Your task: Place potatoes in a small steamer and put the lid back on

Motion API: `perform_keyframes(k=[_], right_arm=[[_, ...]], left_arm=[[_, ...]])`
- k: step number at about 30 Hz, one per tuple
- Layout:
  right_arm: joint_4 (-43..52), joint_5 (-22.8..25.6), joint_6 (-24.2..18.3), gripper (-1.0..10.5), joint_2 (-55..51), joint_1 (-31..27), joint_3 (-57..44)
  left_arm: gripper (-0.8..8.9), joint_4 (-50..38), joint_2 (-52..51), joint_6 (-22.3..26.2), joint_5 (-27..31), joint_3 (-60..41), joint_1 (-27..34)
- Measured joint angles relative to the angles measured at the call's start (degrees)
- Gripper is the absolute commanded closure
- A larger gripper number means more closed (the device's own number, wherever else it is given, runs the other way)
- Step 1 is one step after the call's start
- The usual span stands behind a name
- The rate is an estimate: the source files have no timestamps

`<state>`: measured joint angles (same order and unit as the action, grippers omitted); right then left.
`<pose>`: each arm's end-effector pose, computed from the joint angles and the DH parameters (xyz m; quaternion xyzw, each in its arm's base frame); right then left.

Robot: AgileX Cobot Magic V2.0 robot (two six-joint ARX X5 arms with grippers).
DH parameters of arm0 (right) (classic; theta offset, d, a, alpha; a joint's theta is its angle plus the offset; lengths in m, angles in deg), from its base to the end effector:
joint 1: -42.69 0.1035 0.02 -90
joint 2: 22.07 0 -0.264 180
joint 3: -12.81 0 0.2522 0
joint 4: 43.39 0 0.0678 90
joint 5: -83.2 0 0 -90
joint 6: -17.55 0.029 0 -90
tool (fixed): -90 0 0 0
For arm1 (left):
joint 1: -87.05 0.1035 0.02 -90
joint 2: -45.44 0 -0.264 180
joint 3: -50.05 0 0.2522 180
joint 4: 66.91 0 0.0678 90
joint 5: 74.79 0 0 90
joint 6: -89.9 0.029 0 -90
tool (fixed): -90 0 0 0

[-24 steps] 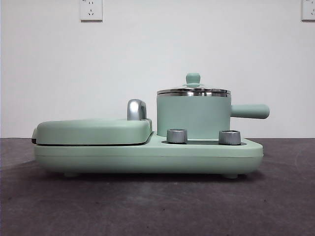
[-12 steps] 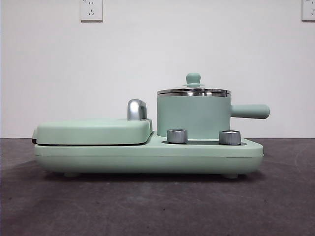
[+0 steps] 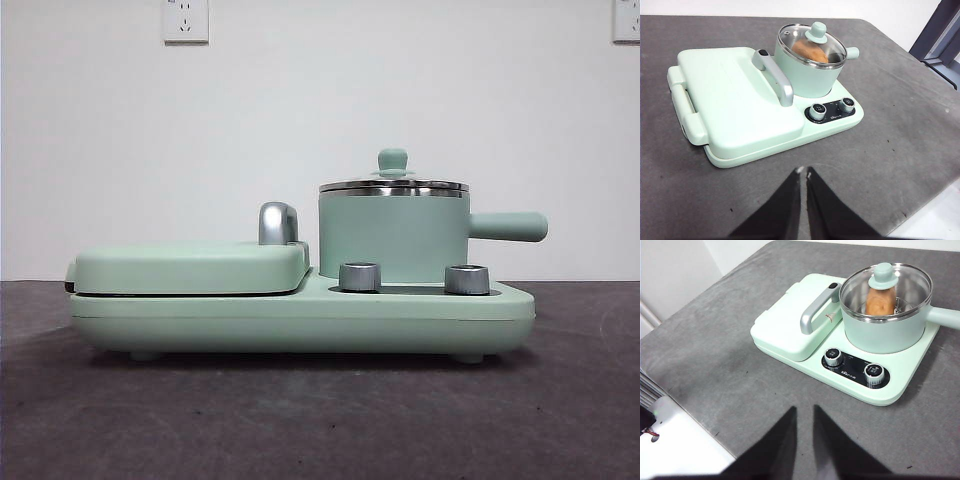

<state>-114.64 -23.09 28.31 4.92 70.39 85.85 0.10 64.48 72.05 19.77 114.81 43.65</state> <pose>0.0372 0.0287 0.3642 0.0633 0.2504 0.3435 0.9029 0.0282 -0.0235 0.3351 -0.0696 0.2174 -0.2966 0.9273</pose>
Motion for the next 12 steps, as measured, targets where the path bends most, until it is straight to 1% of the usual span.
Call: perform_keyframes(k=[12], right_arm=[[1.4,0.0,0.0,9.3,0.0,0.0,0.0]], left_arm=[[8.08,-0.8,0.0,0.0,0.0,-0.2,0.1]])
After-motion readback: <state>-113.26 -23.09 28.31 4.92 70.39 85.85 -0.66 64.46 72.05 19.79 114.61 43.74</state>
